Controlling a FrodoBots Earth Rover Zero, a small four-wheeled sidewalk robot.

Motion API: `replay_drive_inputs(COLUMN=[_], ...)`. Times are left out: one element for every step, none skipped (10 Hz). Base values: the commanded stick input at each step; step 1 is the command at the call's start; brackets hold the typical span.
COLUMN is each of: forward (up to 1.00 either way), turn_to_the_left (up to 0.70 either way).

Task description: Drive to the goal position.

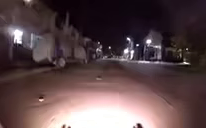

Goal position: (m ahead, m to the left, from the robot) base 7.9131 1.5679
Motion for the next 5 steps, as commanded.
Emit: replay_drive_inputs(forward=[0.85,0.85,0.85,0.85,0.85], turn_to_the_left=[0.0,0.0,0.0,0.0,0.0])
